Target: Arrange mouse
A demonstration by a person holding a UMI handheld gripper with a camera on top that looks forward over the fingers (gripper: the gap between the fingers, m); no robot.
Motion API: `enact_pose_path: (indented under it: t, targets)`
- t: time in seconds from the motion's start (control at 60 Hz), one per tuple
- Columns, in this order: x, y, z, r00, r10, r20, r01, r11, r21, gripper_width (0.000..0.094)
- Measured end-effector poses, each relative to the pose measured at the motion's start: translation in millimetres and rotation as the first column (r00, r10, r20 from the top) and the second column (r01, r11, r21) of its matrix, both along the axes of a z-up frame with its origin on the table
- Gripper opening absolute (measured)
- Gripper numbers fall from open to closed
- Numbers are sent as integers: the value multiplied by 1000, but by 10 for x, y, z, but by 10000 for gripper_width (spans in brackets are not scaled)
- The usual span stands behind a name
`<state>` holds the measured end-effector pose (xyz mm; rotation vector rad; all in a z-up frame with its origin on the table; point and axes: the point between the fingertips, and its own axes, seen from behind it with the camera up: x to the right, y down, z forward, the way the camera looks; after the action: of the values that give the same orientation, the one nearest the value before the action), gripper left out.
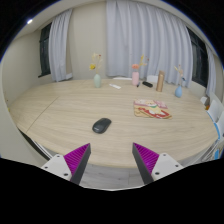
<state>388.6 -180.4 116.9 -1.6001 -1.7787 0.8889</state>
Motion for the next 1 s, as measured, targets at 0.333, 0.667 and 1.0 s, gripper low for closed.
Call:
enact_pose_path:
  t: [0.333, 0.667, 1.0]
  targets:
    - [-529, -652, -369, 1000, 10, -8, -10, 1000, -5, 857]
    - [-1317, -765, -991, 998, -60, 25, 60, 998, -3, 860]
    - [-2032, -847, -1263, 991, -118, 64, 120, 993, -19, 835]
